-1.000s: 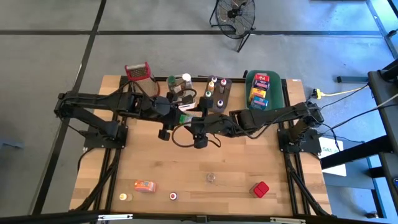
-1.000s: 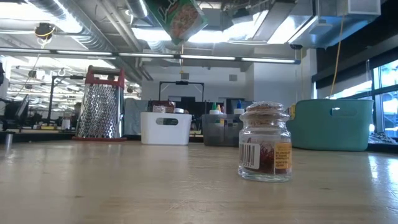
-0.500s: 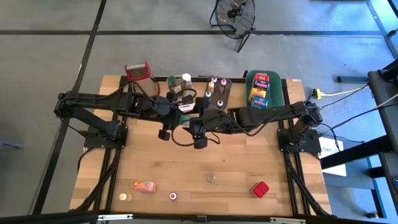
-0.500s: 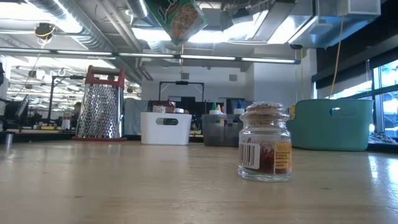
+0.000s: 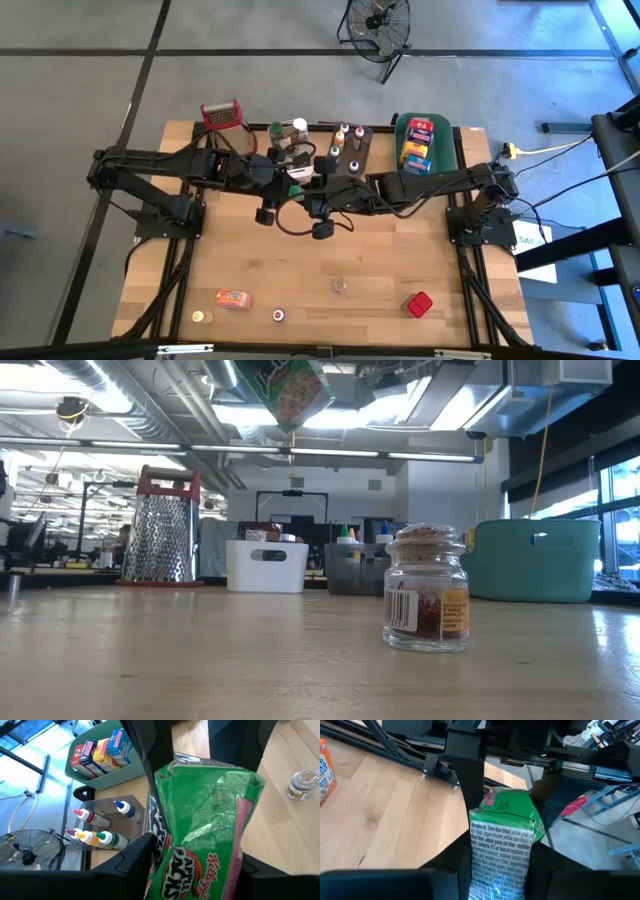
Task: Pick & Place Kitchen Items
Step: Put the green cereal box into the green bin
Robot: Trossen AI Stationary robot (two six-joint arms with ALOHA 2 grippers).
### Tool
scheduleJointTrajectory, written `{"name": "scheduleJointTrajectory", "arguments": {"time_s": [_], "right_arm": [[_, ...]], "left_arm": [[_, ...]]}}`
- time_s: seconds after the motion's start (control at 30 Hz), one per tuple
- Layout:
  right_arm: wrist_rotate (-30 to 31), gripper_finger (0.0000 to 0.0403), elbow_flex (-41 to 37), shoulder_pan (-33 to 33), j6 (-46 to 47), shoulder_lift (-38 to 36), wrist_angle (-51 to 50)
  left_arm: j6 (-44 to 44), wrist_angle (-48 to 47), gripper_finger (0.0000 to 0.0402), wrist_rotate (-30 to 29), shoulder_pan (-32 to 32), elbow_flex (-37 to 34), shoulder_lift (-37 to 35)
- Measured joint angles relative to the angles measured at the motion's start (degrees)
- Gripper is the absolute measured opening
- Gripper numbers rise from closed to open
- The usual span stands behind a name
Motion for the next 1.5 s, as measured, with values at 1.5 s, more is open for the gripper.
{"name": "scheduleJointTrajectory", "arguments": {"time_s": [1.5], "right_arm": [[38.0,0.0120,-29.2,18.6,68.6,-50.9,-59.2]], "left_arm": [[-2.4,-5.6,0.0251,7.8,10.0,-9.1,0.0]]}}
